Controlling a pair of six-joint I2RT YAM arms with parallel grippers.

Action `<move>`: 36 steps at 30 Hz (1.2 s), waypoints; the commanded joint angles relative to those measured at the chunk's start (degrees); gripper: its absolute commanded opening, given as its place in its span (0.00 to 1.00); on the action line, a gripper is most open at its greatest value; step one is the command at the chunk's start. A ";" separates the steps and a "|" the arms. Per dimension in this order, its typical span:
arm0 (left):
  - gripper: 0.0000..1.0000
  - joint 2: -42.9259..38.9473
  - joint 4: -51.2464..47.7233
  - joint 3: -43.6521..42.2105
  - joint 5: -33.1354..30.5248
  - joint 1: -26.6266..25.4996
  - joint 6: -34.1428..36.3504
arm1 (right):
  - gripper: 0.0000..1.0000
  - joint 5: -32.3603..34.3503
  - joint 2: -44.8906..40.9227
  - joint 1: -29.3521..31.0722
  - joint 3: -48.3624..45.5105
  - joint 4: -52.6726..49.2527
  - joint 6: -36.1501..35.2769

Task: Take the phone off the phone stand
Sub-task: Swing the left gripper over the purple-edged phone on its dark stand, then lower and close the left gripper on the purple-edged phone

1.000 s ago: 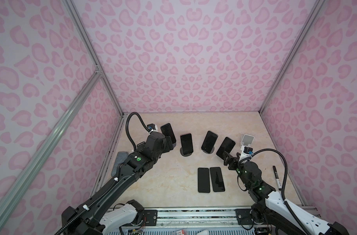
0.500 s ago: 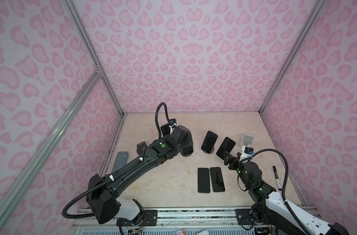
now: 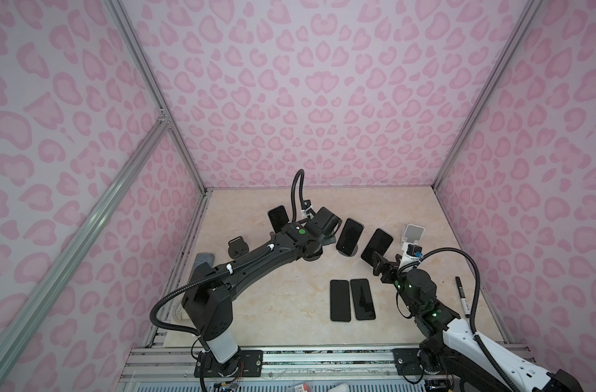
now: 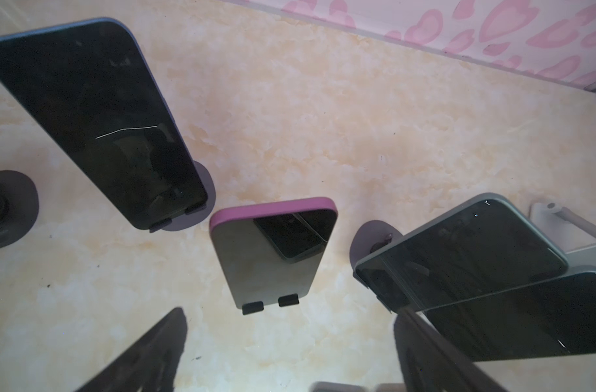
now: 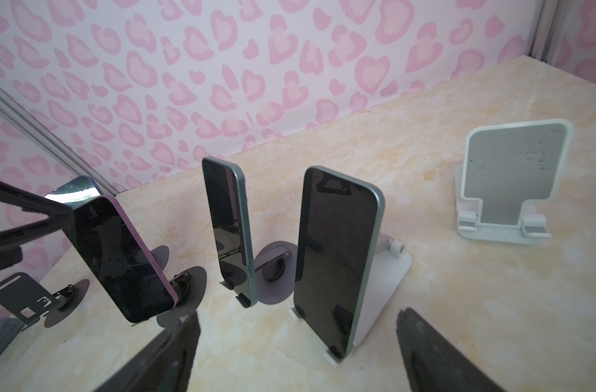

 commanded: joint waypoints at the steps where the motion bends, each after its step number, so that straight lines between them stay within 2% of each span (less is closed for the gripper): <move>1: 0.98 1.59 -1.62 1.08 -4.10 -0.51 -4.12 | 0.93 0.26 -0.11 0.04 0.43 0.09 0.22; 8: 0.98 4.91 -2.56 1.69 -6.03 -0.66 -6.90 | 0.94 0.13 -0.15 0.08 0.54 -0.32 0.12; 28: 0.97 12.32 -1.47 3.99 -6.49 -0.28 -3.24 | 0.95 -1.36 0.57 -0.01 0.81 -0.18 0.22; 36: 0.96 12.44 -1.22 3.54 -6.13 0.56 -3.75 | 0.95 -1.82 1.10 0.09 1.02 -0.08 0.30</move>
